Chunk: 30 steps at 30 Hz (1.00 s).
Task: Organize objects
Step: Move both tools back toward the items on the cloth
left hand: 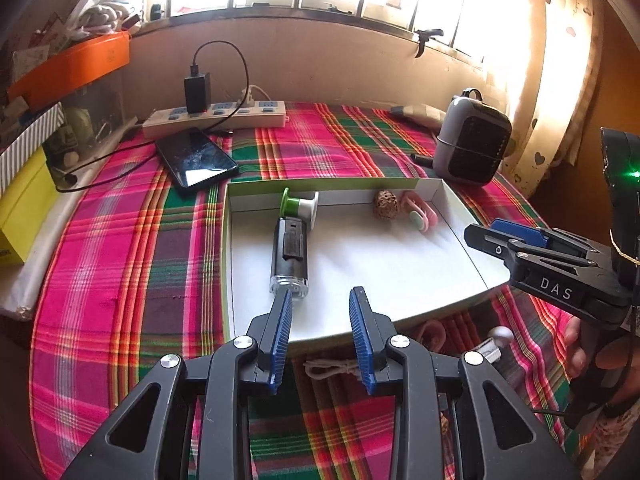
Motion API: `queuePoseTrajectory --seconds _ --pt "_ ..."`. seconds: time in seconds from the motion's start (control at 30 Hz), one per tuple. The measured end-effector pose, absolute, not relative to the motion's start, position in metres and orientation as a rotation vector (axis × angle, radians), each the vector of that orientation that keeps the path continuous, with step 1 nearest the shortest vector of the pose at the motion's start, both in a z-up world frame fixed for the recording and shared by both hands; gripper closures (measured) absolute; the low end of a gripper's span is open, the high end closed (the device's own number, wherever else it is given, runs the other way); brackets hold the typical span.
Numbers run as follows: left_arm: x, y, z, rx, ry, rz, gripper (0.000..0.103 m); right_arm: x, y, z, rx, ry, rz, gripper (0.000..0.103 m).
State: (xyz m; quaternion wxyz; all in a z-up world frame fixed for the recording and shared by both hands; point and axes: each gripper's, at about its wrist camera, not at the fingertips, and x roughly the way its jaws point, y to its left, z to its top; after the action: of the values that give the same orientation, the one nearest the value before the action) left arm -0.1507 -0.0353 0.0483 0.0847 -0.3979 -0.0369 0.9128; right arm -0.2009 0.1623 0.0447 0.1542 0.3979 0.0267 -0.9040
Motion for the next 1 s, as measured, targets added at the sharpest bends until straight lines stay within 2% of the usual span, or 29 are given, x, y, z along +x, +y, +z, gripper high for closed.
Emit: queuePoseTrajectory --seconds 0.67,0.77,1.0 --pt "-0.097 -0.03 0.032 -1.154 -0.142 2.635 0.075 -0.148 0.189 0.03 1.147 -0.018 -2.619 0.058" --pt "-0.091 -0.029 0.028 -1.148 -0.148 2.609 0.072 -0.142 0.194 0.026 1.155 -0.035 -2.621 0.058" --pt "-0.082 -0.019 0.022 -1.131 -0.142 2.536 0.07 -0.132 0.201 0.017 1.169 -0.046 -2.619 0.058"
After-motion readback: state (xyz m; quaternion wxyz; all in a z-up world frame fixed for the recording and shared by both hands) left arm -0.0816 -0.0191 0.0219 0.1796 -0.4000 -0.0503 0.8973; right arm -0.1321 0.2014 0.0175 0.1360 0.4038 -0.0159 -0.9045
